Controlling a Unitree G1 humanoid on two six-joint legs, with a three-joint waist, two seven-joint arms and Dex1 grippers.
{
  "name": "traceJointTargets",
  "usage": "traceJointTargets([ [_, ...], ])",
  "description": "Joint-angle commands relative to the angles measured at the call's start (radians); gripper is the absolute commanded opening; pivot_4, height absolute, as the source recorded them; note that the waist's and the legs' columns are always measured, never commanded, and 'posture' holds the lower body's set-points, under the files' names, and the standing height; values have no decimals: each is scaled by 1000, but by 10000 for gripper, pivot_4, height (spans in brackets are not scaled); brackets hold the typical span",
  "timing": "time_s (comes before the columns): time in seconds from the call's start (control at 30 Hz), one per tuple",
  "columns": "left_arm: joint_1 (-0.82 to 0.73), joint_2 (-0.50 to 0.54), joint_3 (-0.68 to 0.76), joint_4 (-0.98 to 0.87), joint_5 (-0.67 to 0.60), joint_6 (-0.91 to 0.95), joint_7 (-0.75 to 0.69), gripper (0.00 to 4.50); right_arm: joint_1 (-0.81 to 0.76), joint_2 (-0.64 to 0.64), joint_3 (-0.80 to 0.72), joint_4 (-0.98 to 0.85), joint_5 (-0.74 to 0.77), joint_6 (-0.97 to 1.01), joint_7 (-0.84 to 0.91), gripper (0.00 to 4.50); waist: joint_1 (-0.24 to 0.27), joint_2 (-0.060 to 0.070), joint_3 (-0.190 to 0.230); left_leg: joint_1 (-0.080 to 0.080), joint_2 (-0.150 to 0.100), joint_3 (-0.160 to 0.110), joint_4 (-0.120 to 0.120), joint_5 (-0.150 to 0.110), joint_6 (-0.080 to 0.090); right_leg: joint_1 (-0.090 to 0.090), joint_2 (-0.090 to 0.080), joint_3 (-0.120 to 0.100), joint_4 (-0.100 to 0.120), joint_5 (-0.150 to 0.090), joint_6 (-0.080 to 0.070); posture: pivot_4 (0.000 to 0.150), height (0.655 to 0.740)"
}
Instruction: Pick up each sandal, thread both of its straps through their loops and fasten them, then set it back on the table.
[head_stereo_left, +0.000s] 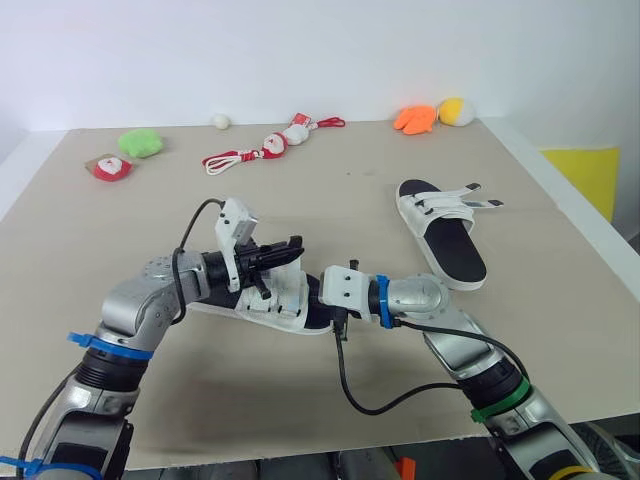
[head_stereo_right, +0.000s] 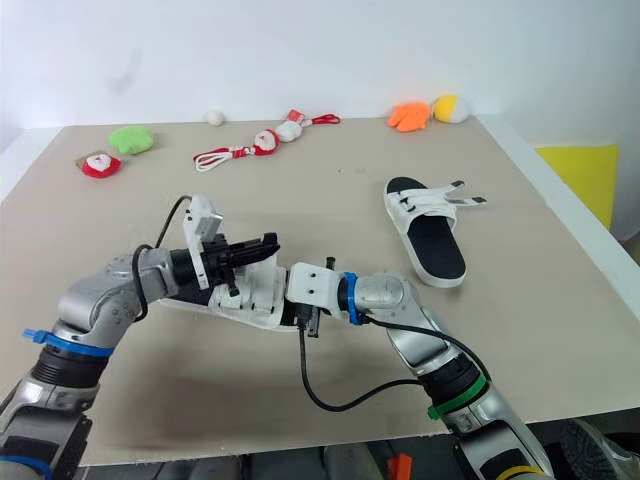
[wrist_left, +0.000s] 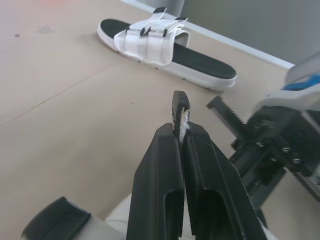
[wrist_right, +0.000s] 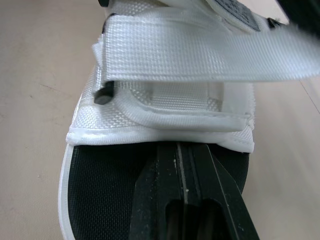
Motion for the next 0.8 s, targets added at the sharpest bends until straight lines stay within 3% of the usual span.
traceJointTargets([
  [0.03,-37,-18,25,21,37,-1,10,1252,21,-2,30,14,-14,14,9,0,0,0,0,0,0,0,0,0,0,0,0,0,0,0,0,1500,7400],
  [0.8,-19,-36,-2,76,189,13,-1,1252,26,-5,26,11,-18,8,10,0,3,0,0,0,0,0,1,1,0,1,0,0,0,1,2,1500,7400],
])
